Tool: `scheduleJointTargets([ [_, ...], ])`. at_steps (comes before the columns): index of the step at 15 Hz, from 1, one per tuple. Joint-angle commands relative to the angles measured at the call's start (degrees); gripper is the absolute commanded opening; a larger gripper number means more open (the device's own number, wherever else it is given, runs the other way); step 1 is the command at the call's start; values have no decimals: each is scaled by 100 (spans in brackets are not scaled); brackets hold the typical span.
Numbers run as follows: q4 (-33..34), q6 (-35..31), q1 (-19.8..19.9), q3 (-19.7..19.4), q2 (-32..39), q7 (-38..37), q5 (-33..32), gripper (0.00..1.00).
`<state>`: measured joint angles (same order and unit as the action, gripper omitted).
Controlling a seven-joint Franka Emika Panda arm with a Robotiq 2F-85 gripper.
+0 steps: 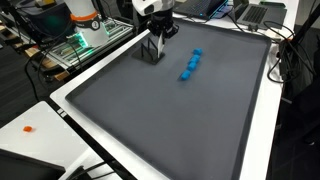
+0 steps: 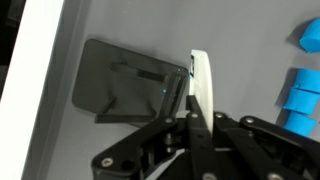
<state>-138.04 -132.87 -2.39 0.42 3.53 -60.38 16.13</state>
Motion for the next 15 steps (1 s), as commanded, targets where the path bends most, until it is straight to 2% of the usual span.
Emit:
scheduleJointTargets([
  [1,-561,-574,21,14,-270,-244,300,1],
  [10,-1058,-1257,32,37,-221,-666,818,1],
  [15,-1174,-1638,-7,60,-158,-759,708,1],
])
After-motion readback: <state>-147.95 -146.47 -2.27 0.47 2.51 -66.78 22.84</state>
